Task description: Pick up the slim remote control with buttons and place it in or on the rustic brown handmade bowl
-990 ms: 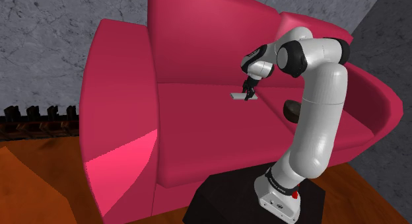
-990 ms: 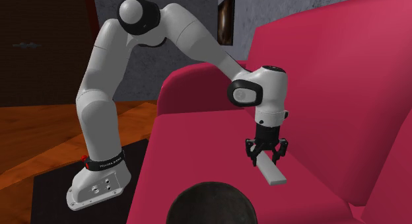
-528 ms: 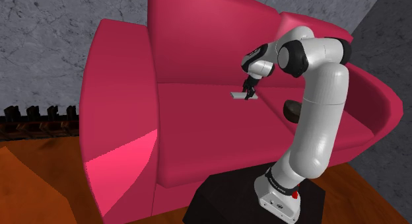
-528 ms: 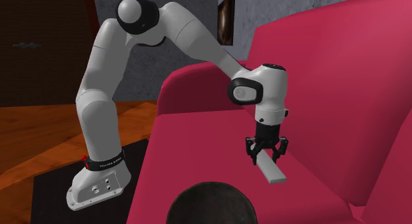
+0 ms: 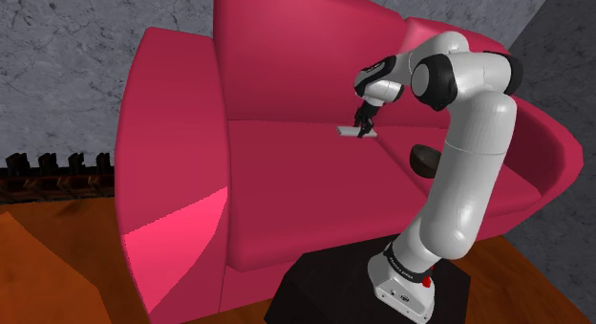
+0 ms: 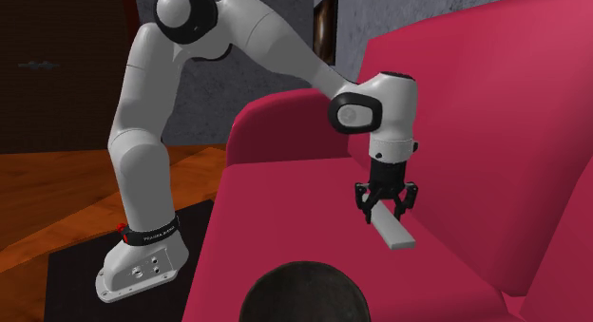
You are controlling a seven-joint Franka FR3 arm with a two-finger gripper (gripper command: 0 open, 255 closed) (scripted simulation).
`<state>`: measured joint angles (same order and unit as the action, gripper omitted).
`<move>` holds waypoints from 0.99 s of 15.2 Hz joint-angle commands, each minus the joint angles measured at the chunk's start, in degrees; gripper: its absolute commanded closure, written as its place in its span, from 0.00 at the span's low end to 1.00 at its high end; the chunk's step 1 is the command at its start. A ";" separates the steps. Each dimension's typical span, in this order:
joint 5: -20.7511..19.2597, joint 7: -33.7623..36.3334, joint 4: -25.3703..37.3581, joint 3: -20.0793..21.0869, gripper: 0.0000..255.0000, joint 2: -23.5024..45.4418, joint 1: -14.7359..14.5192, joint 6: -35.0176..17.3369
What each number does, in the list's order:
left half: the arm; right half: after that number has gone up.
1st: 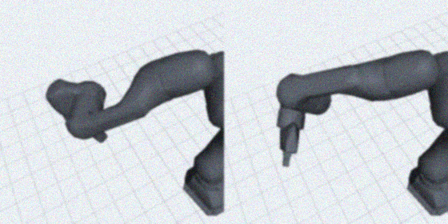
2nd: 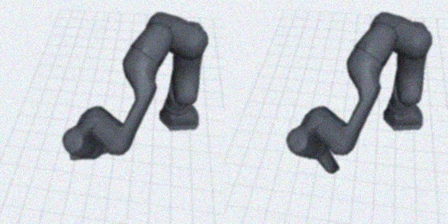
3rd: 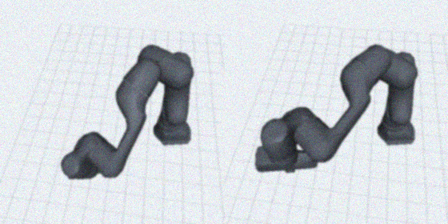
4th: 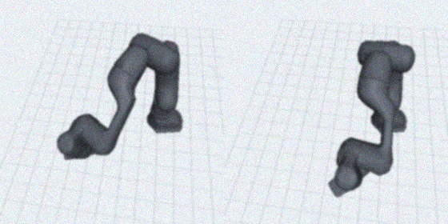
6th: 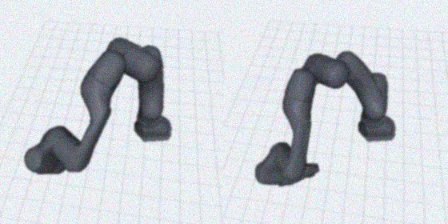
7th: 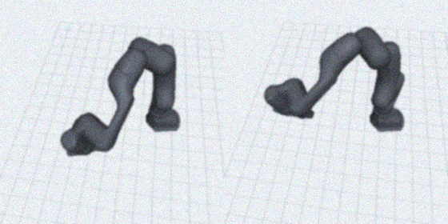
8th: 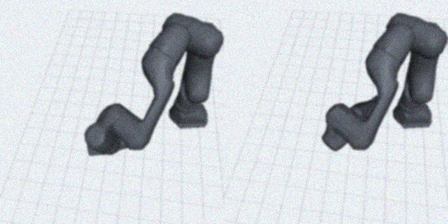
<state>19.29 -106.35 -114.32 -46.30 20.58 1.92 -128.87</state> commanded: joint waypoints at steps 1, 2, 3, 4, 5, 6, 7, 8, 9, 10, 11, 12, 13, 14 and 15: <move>-1.16 0.77 0.34 -0.68 1.00 -1.17 -0.62 1.17; -1.66 1.09 0.59 -0.96 1.00 -1.65 -0.85 1.75; -2.16 1.42 0.86 -1.23 1.00 -2.13 -1.07 2.35; -2.65 1.74 1.14 -1.49 1.00 -2.61 -1.29 2.95; -3.13 2.05 1.43 -1.74 1.00 -3.07 -1.50 3.55; -3.60 2.36 1.74 -1.97 1.00 -3.53 -1.71 4.16; -4.06 2.67 2.06 -2.20 1.00 -3.97 -1.90 4.78; -4.51 2.96 2.39 -2.41 1.00 -4.41 -2.09 5.40; -4.95 3.26 2.74 -2.61 1.00 -4.84 -2.26 6.02; -5.38 3.54 3.10 -2.81 1.00 -5.26 -2.44 6.65; -5.80 3.82 3.48 -2.99 1.00 -5.67 -2.60 7.29; -6.21 4.09 3.87 -3.16 1.00 -6.07 -2.75 7.94; -6.60 4.35 4.27 -3.32 1.00 -6.46 -2.90 8.58; -6.98 4.61 4.69 -3.47 1.00 -6.83 -3.04 9.24; -7.35 4.86 5.12 -3.61 1.00 -7.20 -3.17 9.90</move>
<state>12.40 -101.80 -109.58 -49.74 13.83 -1.06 -119.65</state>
